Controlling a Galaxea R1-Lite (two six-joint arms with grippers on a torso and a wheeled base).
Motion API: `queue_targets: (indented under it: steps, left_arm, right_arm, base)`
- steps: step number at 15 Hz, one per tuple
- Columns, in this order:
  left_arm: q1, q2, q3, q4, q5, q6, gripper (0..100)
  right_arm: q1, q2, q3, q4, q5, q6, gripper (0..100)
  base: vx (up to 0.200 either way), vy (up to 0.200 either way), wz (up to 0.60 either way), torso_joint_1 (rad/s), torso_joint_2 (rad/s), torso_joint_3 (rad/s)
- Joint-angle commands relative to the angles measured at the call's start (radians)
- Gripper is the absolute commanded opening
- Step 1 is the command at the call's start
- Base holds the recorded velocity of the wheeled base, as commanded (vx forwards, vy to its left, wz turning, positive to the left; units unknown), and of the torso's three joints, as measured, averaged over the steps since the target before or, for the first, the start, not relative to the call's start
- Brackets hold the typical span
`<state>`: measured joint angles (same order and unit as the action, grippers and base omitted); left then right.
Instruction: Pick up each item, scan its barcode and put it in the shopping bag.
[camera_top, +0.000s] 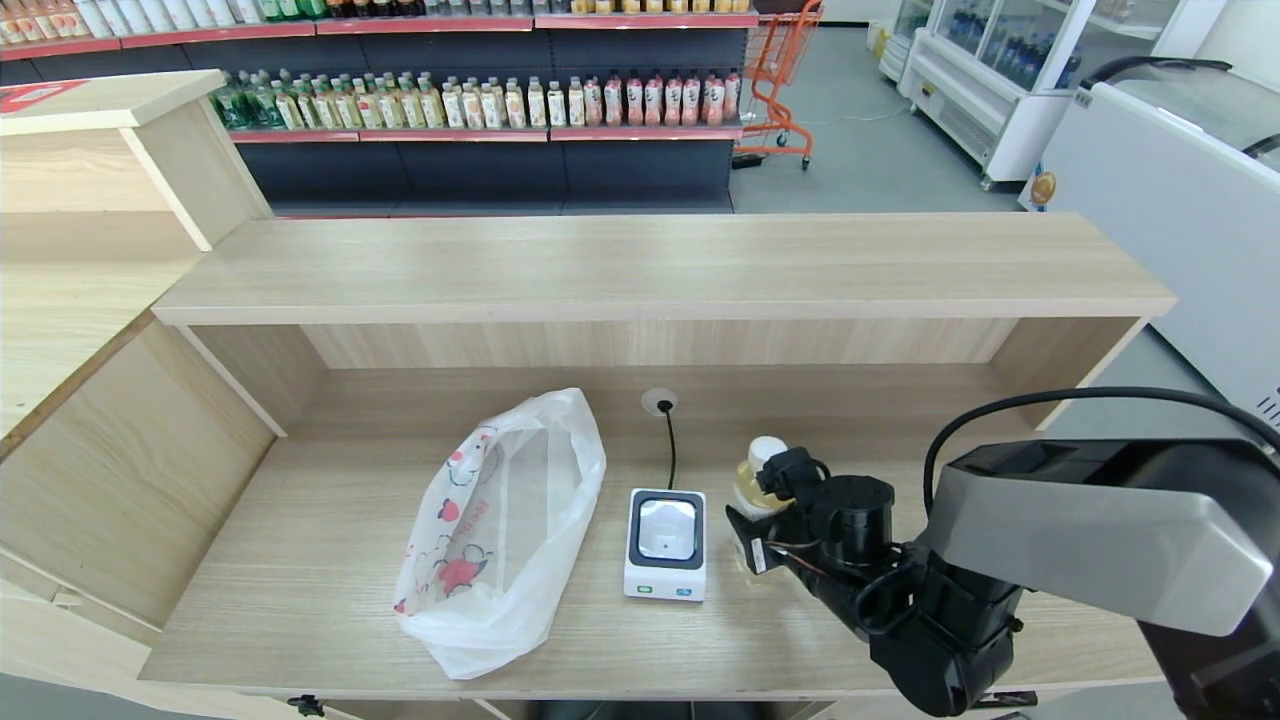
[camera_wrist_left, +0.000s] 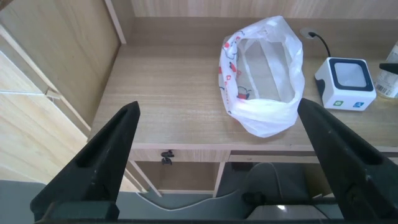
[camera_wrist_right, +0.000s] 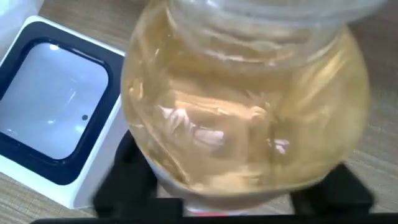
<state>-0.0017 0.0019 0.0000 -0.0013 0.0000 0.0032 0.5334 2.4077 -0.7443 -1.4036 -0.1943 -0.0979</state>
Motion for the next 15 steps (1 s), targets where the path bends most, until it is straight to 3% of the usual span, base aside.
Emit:
queue_targets:
  steps: [1,8,10,12,15]
  left_arm:
    - [0.0,0.001,0.0,0.0,0.0,0.0,100]
    - [0.0,0.0,0.0,0.0,0.0,0.0,100]
    - [0.0,0.001,0.0,0.0,0.0,0.0,100]
    - [0.0,0.0,0.0,0.0,0.0,0.0,100]
    - [0.0,0.001,0.0,0.0,0.0,0.0,100]
  right_arm:
    - [0.0,-0.004,0.006,0.0,-0.001,-0.002,0]
    - [-0.01,-0.038,0.074,0.002,0.006,0.009,0]
    - [-0.023,-0.091,0.077,0.011,0.042,0.066,0]
    - [-0.079,-0.228,0.062,0.127,0.131,0.109,0]
    - [-0.219,-0.438,0.037,0.345,0.407,0.184,0]
  base:
    - [0.0,0.0,0.0,0.0,0.0,0.0]
    - [0.0,0.0,0.0,0.0,0.0,0.0]
    - [0.0,0.0,0.0,0.0,0.0,0.0]
    - [0.0,0.0,0.0,0.0,0.0,0.0]
    - [0.0,0.0,0.0,0.0,0.0,0.0]
